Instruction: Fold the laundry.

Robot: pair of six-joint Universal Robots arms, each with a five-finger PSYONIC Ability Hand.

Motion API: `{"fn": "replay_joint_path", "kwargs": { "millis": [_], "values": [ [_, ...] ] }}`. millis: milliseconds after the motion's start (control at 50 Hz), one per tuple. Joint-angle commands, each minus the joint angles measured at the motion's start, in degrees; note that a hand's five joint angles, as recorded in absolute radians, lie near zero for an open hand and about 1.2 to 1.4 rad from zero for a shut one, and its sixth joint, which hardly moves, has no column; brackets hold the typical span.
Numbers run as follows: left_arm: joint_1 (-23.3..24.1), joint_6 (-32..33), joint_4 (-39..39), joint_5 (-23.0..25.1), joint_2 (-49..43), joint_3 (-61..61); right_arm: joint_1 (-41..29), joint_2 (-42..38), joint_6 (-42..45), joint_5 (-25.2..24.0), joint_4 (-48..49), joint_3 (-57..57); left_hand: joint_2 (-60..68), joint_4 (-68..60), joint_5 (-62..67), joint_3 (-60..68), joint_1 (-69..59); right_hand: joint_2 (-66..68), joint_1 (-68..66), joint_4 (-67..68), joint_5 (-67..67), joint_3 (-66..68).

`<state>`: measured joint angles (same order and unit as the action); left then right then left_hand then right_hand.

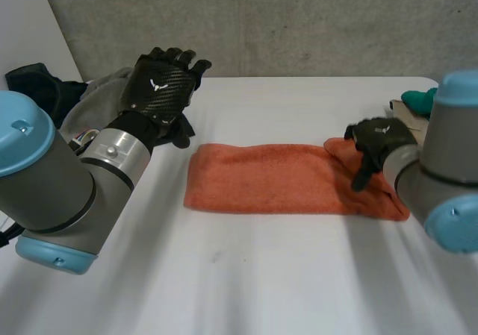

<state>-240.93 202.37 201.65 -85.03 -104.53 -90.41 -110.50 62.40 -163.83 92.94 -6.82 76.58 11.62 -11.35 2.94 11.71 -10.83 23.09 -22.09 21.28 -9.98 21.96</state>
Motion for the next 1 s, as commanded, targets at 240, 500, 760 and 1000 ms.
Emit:
{"fn": "replay_joint_path", "kwargs": {
  "millis": [240, 500, 760, 1000],
  "values": [
    [0.6, -1.3, -1.9, -0.2, 0.0, 1.7, -1.2, -32.8, -7.3, 7.6, -17.1, -47.1, -1.6, 1.4, -2.9, -1.7, 0.8, -1.7, 0.7, 0.1, -1.4, -0.5],
    [-1.0, -1.4, -1.7, -0.2, 0.2, 1.1, 0.3, -41.4, -7.6, 6.2, -11.8, -53.1, -1.6, 1.4, -2.9, -1.7, 0.8, 26.6, -27.6, 28.4, -29.7, 27.7],
    [-2.3, -1.4, -1.7, -0.3, 1.8, 0.6, -3.0, -33.1, -9.4, 3.2, -6.5, -50.8, -1.6, 1.4, -2.9, -1.7, 0.8, 56.9, -57.9, 58.7, -60.0, 58.0],
    [-5.3, -1.6, -1.7, -1.3, 3.4, 0.3, -19.0, -24.0, -10.7, -7.4, 7.2, -31.5, -1.6, 1.4, -2.9, -1.7, 0.8, 56.9, -57.9, 58.7, -60.0, 58.0]
  ]
}}
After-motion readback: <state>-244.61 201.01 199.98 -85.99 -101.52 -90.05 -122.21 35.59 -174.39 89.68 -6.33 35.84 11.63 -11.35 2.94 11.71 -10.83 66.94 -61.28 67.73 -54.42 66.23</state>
